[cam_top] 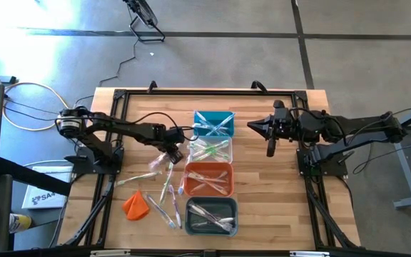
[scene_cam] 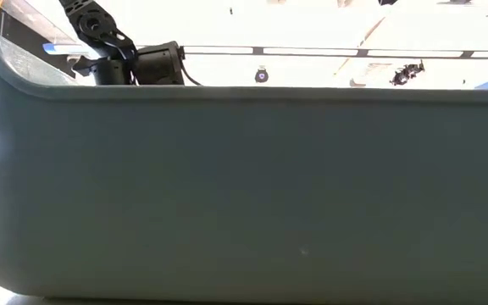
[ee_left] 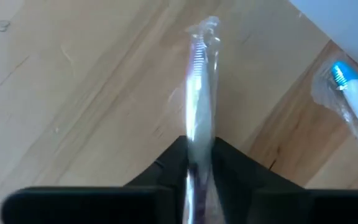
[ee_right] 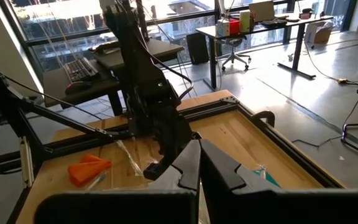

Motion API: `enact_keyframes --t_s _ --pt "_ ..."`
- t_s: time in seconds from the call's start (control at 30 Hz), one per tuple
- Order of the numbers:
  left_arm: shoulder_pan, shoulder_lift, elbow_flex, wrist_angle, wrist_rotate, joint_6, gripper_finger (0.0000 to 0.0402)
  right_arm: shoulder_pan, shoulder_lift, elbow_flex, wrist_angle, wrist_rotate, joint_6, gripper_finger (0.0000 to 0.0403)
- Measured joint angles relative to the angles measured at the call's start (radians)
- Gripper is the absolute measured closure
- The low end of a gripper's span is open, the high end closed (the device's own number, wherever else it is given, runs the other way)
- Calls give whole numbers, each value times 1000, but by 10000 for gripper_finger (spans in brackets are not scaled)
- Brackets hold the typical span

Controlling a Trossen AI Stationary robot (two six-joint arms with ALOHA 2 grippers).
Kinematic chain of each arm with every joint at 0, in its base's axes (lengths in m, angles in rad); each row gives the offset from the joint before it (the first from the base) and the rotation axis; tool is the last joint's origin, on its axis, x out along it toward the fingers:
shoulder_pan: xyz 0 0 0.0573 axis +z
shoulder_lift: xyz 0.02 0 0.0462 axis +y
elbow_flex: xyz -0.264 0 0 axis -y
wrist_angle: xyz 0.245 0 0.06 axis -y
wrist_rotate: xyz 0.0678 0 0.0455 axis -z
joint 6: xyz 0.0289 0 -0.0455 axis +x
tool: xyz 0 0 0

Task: Pick & Place Toothbrushes
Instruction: Put the violet toothbrush into the green bin

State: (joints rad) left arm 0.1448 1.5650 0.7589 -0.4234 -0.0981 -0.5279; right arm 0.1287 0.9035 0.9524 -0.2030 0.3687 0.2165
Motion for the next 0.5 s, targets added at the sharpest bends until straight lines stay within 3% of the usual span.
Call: enact_keyframes --t_s 0.17,0.5 --pt "0 -9 0 3 6 24 386 0 0 0 1 0 0 401" --pt "10 -103 -4 -28 7 34 384 0 0 0 1 0 0 401"
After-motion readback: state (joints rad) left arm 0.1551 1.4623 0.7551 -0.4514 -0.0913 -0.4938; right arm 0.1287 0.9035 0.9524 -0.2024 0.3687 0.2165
